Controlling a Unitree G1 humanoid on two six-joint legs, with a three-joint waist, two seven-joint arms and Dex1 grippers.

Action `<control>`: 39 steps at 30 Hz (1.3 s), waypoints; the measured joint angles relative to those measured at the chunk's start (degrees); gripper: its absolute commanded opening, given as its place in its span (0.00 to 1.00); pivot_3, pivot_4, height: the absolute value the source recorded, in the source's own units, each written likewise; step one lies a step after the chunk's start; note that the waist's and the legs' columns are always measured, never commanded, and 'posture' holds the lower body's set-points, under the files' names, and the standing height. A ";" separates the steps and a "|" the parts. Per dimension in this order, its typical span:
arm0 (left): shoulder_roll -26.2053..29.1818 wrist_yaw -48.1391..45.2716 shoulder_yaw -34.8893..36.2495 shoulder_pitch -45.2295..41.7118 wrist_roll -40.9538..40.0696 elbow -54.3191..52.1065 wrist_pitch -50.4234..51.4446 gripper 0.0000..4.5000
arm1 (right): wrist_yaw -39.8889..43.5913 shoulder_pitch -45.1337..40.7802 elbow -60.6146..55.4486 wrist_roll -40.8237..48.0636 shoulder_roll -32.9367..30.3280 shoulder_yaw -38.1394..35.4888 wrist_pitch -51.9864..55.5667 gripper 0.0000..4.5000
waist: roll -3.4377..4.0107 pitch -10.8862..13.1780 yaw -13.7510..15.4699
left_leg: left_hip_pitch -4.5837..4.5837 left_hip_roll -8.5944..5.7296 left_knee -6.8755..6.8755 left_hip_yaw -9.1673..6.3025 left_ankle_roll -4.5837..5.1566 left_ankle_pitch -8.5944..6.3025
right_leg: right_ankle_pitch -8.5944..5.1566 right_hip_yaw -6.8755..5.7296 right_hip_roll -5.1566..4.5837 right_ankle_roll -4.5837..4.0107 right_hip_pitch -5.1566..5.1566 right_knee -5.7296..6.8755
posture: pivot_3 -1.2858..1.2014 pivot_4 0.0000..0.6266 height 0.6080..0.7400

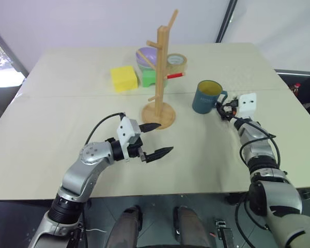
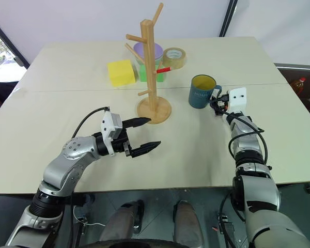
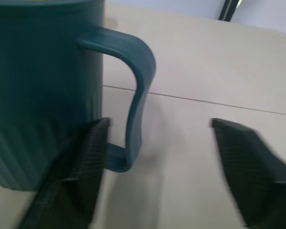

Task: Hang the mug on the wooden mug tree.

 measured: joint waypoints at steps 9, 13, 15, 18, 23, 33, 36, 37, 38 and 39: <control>0.13 0.05 0.83 0.30 -0.03 0.00 -0.03 1.00 | 2.61 -0.87 1.16 0.79 0.45 -0.19 -2.14 0.02 | 0.00 0.00 -0.04 | 0.02 0.00 0.00 0.00 0.00 0.00 | 0.00 0.02 0.02 0.00 0.01 0.02 | 0.52 0.24 1.00; 0.50 0.07 2.05 0.39 -0.02 0.03 -0.06 1.00 | 4.41 0.61 -0.98 1.32 0.47 -0.11 -2.29 0.02 | 0.01 0.00 -0.03 | 0.02 0.00 -0.01 -0.01 0.00 0.00 | 0.00 0.02 0.02 0.01 0.00 0.02 | 0.52 0.24 1.00; 0.77 0.44 2.91 0.53 -0.01 0.24 -0.21 1.00 | 5.65 2.54 -4.81 1.19 0.28 0.66 -1.97 0.02 | 0.03 0.02 -0.03 | 0.02 0.00 -0.01 -0.01 0.00 0.00 | 0.00 0.03 0.02 0.01 -0.01 0.02 | 0.52 0.24 1.00; 1.10 1.79 6.60 0.77 -0.14 2.02 -0.71 1.00 | 10.33 8.05 -19.37 0.78 -1.92 3.92 0.59 0.02 | 0.13 0.08 -0.01 | 0.01 0.01 -0.02 -0.02 0.00 0.00 | 0.00 0.05 0.02 0.03 -0.09 0.09 | 0.52 0.24 1.00; 2.86 2.87 13.89 0.85 -0.94 5.58 -2.53 1.00 | 19.41 12.14 -45.61 4.00 -7.33 7.38 10.23 0.02 | 0.20 0.12 -0.01 | 0.01 0.09 0.01 -0.06 -0.01 0.00 | -0.01 0.05 0.08 0.04 -0.14 0.18 | 0.52 0.24 1.00; 6.29 -1.43 18.57 -0.23 -7.39 5.53 -1.26 1.00 | 29.16 3.20 -54.91 5.56 -11.04 13.63 20.66 0.02 | 0.16 0.12 0.39 | -0.11 0.07 0.02 -0.09 0.01 -0.03 | 0.00 0.05 -0.07 0.04 -0.11 -0.08 | 0.52 0.24 1.00; 7.38 -2.14 18.44 -0.09 -8.02 4.68 -0.32 1.00 | 30.62 0.47 -51.74 4.97 -10.96 14.56 20.32 0.02 | 0.15 0.13 0.31 | -0.18 0.05 -0.01 -0.03 0.02 -0.04 | 0.00 0.04 -0.07 0.06 -0.21 -0.08 | 0.52 0.24 1.00; 7.65 -2.43 18.43 0.04 -8.35 4.08 -0.04 1.00 | 30.88 -0.27 -50.79 4.66 -10.87 14.74 19.97 0.02 | 0.15 0.13 0.30 | -0.18 0.05 -0.02 -0.01 0.02 -0.04 | 0.00 0.04 -0.06 0.07 -0.22 -0.07 | 0.52 0.24 1.00; 7.79 -2.61 18.40 0.19 -8.87 3.34 0.30 1.00 | 31.23 -1.12 -49.57 4.11 -10.81 15.09 19.36 0.02 | 0.15 0.13 0.29 | -0.18 0.05 -0.02 0.01 0.02 -0.04 | 0.00 0.04 -0.05 0.07 -0.23 -0.06 | 0.52 0.24 1.00; 7.80 -2.70 18.35 0.21 -9.07 2.70 0.85 1.00 | 31.43 -1.61 -48.80 3.86 -10.76 15.27 19.07 0.02 | 0.15 0.13 0.27 | -0.18 0.05 -0.01 0.01 0.02 -0.04 | 0.00 0.04 -0.04 0.07 -0.23 -0.05 | 0.52 0.24 1.00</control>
